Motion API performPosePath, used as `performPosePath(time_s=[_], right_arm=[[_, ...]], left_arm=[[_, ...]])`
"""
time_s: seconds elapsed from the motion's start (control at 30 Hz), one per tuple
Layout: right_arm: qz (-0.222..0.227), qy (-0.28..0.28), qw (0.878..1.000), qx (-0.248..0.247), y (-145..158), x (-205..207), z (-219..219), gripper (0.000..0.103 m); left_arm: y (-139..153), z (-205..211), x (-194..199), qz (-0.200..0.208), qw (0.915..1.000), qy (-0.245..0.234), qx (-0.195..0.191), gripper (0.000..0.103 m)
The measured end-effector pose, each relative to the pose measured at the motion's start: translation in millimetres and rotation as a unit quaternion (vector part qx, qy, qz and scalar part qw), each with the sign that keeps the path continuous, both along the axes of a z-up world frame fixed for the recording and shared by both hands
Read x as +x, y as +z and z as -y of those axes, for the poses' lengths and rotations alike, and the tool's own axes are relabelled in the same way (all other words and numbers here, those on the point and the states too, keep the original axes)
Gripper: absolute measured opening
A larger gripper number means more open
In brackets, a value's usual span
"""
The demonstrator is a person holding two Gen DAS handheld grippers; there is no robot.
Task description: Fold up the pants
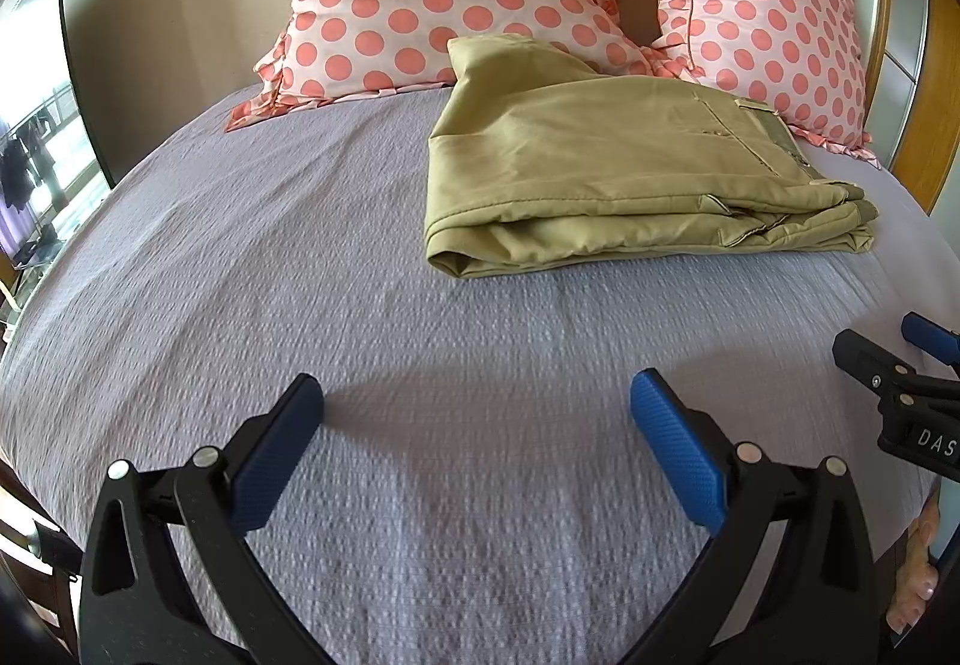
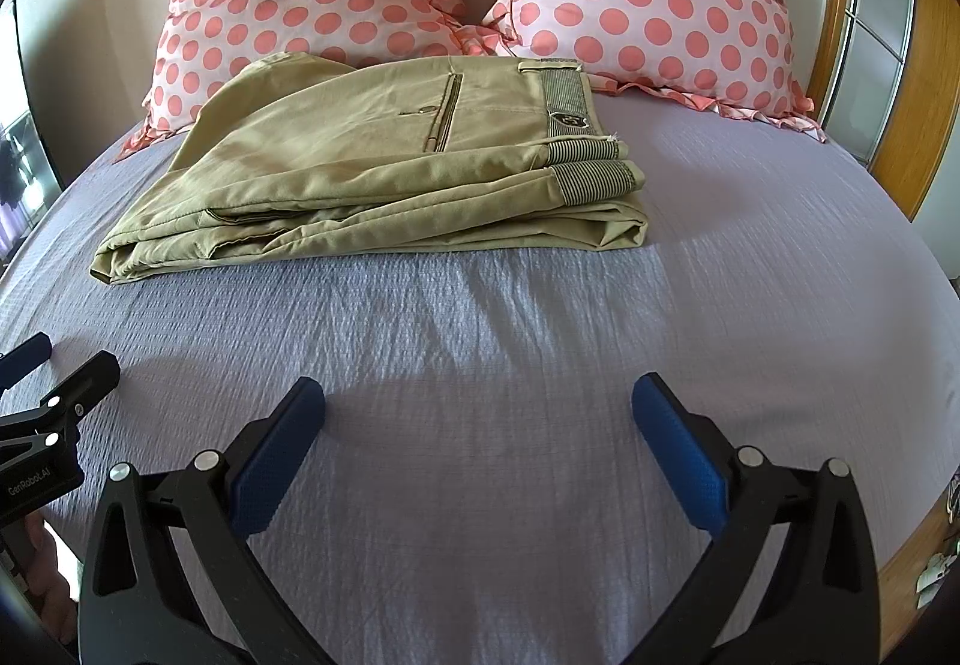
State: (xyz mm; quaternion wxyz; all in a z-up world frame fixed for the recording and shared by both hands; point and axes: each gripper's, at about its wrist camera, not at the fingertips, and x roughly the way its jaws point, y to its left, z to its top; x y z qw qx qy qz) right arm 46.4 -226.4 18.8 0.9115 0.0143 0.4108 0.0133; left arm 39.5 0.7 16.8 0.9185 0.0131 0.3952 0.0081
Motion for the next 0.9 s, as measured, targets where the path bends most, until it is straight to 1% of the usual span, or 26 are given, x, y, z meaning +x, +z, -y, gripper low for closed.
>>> performPosePath(time_s=[0.6, 0.9], right_arm=[[0.000, 0.000, 1.000, 0.000, -0.4, -0.1, 0.5, 0.102], [0.001, 0.000, 1.000, 0.000, -0.3, -0.1, 0.2, 0.102]], left_arm=[[-0.4, 0.2, 0.0, 0.001, 1.0000, 0.001, 0.000, 0.101], [3.0, 2.9, 2.1, -0.006, 1.0000, 0.001, 0.000, 0.101]])
